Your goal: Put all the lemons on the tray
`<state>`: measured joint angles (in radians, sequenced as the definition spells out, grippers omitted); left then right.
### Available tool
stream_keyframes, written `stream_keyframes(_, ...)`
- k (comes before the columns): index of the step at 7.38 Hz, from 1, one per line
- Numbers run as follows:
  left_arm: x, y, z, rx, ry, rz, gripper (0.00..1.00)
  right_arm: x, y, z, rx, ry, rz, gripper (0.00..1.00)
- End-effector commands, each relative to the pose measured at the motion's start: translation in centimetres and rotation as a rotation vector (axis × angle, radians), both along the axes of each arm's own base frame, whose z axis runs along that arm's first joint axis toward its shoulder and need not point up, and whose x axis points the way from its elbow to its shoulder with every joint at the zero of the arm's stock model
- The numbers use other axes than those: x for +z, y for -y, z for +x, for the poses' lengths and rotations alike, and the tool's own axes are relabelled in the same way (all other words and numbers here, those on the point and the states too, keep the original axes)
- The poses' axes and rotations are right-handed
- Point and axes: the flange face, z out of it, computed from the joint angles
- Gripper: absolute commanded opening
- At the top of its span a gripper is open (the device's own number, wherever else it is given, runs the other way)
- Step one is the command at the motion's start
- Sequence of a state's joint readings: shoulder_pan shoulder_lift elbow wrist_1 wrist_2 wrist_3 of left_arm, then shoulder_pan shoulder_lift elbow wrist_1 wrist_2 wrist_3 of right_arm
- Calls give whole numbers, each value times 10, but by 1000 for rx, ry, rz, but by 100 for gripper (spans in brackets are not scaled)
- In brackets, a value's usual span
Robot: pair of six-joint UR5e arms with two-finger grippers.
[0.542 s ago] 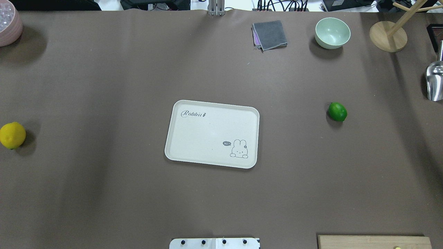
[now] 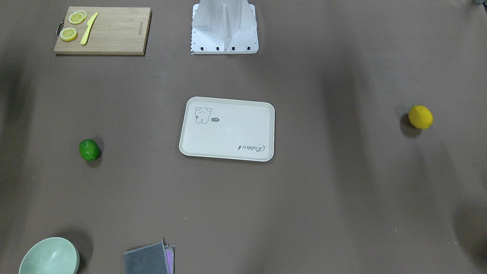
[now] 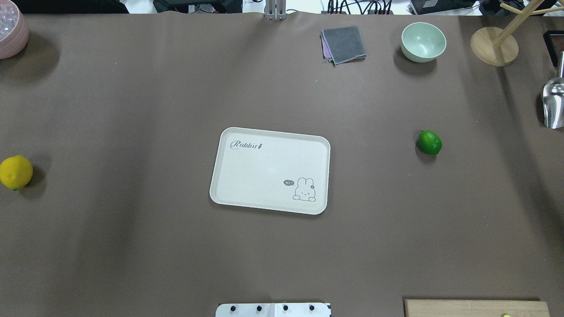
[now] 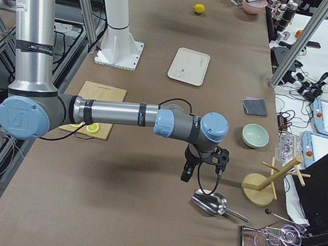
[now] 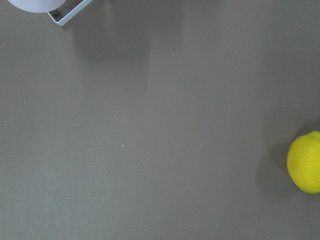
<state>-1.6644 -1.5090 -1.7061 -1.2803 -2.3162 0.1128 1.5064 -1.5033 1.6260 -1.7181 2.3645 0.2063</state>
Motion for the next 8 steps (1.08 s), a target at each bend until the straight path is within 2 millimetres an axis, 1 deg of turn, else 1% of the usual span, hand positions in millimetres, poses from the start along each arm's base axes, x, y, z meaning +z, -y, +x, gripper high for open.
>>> stream_keyframes(1, -6, 2, 1, -21, 1, -8, 98, -4, 0, -1, -1, 11, 9, 99)
stream_keyframes(2, -14, 11, 22, -38, 5, -27, 98, -8, 1, -3, 1, 15, 12, 99)
stream_keyframes(3, -21, 21, 44, -87, 7, -38, 98, -22, 2, -13, -2, 50, 19, 99)
stream_keyframes(4, -40, 37, 68, -154, 0, -54, 98, -27, 4, -34, -12, 56, -4, 99)
stream_keyframes(5, -46, 45, 99, -107, 0, -38, 98, -36, 7, -52, -11, 54, -18, 99)
stream_keyframes(6, -54, 61, 125, -76, 5, -32, 98, -50, 15, -72, -31, 56, -9, 99)
stream_keyframes(7, -67, 84, 149, -132, 11, -92, 98, -72, 28, -99, -32, 57, -19, 99)
stream_keyframes(8, -76, 85, 176, -129, 3, -83, 98, -90, 34, -131, -45, 58, -28, 99)
